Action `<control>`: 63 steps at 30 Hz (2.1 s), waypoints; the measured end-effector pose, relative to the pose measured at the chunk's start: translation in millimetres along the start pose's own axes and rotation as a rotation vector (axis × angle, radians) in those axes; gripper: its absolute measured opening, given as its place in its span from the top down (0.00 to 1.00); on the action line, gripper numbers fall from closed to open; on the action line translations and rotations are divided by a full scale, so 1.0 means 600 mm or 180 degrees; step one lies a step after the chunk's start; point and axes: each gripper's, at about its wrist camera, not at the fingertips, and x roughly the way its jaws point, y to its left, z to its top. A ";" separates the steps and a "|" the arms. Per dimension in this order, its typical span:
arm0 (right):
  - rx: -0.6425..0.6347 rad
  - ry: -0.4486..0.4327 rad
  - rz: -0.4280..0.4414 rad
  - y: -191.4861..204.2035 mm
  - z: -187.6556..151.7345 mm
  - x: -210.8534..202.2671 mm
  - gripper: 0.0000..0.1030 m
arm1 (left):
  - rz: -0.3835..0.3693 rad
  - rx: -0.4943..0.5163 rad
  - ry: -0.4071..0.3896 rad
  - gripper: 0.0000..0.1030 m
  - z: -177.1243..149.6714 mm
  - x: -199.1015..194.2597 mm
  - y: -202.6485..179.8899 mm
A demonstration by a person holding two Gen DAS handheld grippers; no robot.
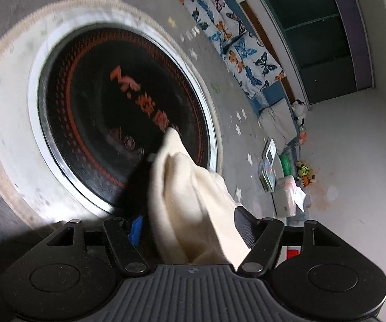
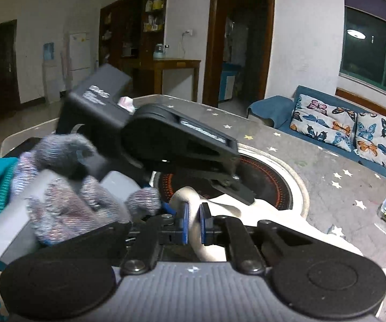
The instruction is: Fold clothes
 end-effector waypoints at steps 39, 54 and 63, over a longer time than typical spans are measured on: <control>0.1776 0.0167 -0.1092 -0.323 -0.140 -0.060 0.89 | 0.0495 0.0791 -0.0169 0.81 -0.019 0.011 -0.024; 0.1625 -0.0191 -0.1406 -0.302 -0.109 -0.171 0.90 | 0.0494 0.1750 -0.0297 0.82 -0.077 0.026 -0.157; 0.1600 -0.0274 -0.1775 -0.326 -0.121 -0.245 0.90 | 0.0379 0.2009 -0.0189 0.82 -0.129 0.077 -0.230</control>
